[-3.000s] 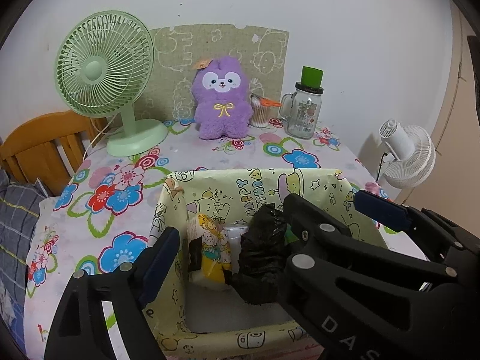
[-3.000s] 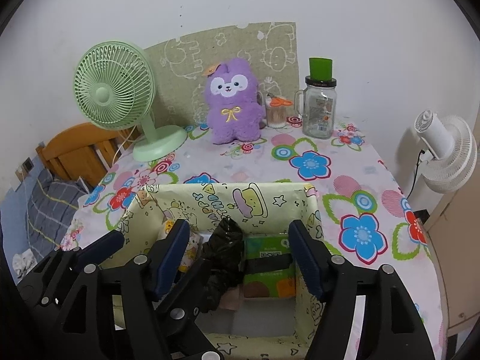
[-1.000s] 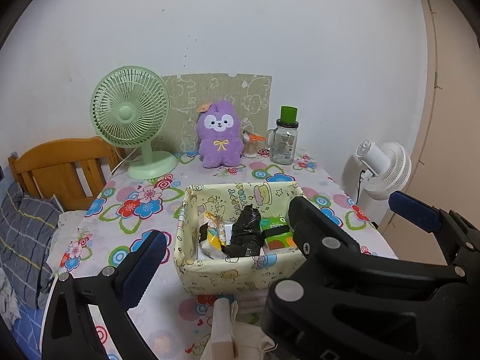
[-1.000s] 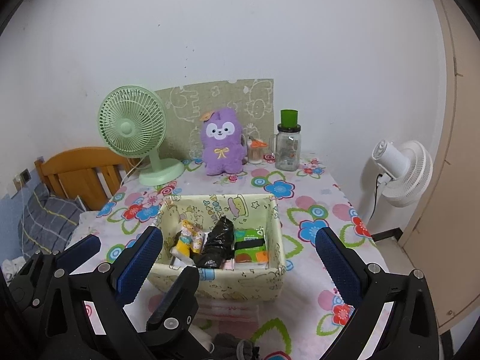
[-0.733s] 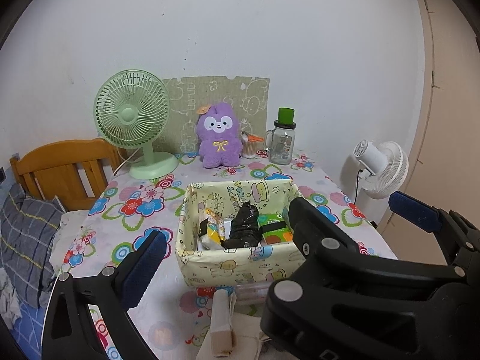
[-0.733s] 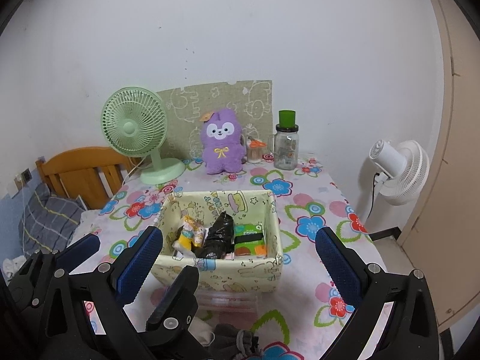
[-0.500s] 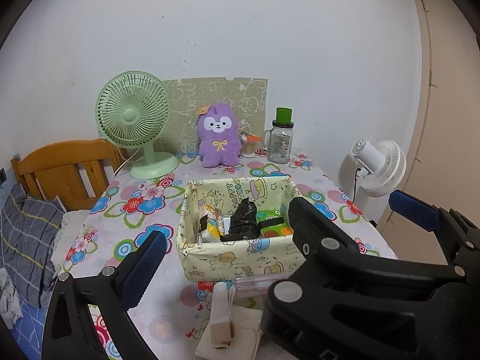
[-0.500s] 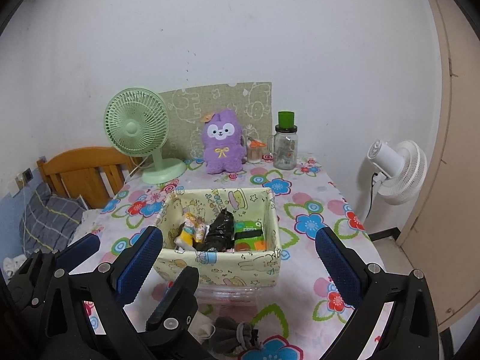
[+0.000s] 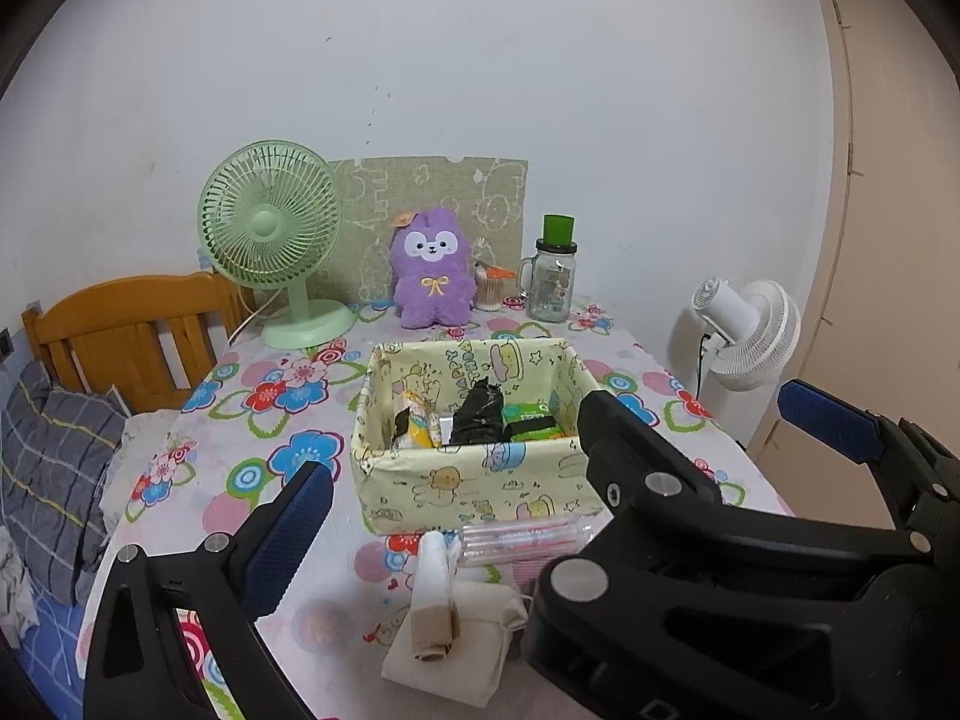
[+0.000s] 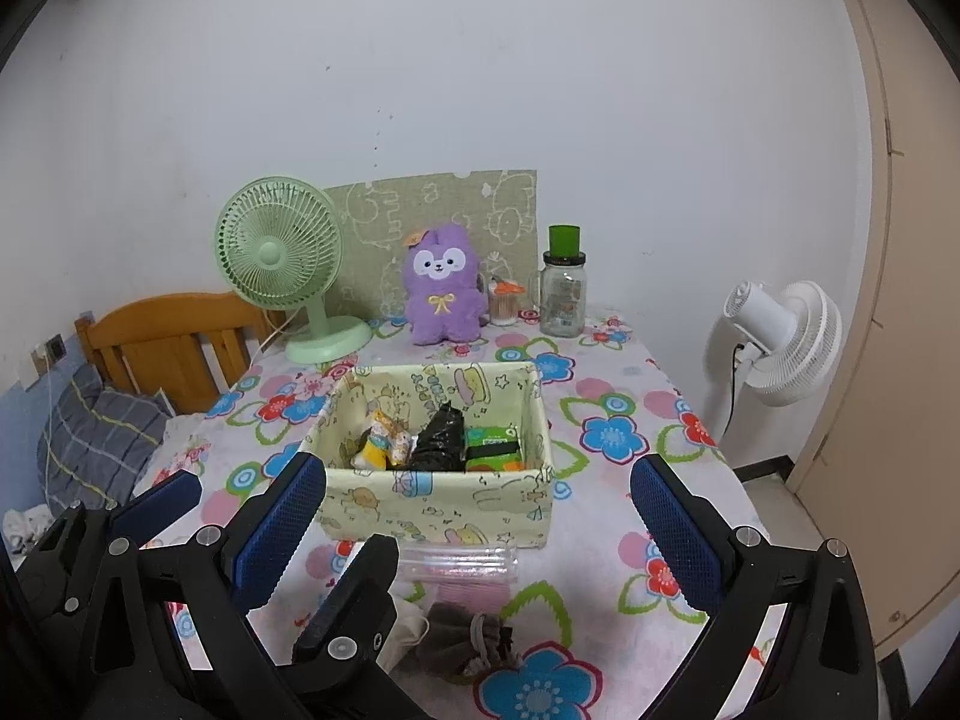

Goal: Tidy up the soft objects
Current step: 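Withdraw both open tools from the box toward the white roll and clear pouch, then grasp the white paper roll with the left tool while the right tool grasps the clear zippered pouch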

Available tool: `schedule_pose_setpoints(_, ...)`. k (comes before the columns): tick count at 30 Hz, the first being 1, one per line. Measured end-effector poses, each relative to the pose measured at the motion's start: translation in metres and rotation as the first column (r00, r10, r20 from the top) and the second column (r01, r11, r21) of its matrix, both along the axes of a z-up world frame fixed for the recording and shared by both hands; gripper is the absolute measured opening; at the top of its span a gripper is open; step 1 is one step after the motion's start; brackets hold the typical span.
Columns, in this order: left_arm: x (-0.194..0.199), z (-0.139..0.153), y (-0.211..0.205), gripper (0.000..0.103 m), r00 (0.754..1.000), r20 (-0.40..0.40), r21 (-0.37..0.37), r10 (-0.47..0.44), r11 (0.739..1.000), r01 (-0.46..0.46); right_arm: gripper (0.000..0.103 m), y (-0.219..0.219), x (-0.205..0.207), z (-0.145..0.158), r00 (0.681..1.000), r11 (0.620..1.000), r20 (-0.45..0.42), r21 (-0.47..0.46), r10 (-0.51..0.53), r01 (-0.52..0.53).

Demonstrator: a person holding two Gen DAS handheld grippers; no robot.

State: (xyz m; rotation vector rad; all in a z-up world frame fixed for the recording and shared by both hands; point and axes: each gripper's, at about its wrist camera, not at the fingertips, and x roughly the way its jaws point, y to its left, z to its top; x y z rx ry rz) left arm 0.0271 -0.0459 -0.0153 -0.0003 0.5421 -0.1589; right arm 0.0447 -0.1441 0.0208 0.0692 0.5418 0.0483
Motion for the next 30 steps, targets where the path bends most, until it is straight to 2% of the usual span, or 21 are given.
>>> schedule_pose_setpoints(16,-0.017,-0.023,0.011,0.103,1.000,0.012,0.005,0.008,1.000,-0.008,0.102,0.013,-0.014,-0.023,0.999,0.999,-0.002,-0.004,0.035,-0.035)
schedule_pose_setpoints(30,-0.003,-0.052,0.026,0.103,0.999,-0.049,-0.007,-0.006,1.000,0.006,0.100,0.029,-0.002,-0.051,0.996,0.998,-0.052,0.010,0.069,-0.068)
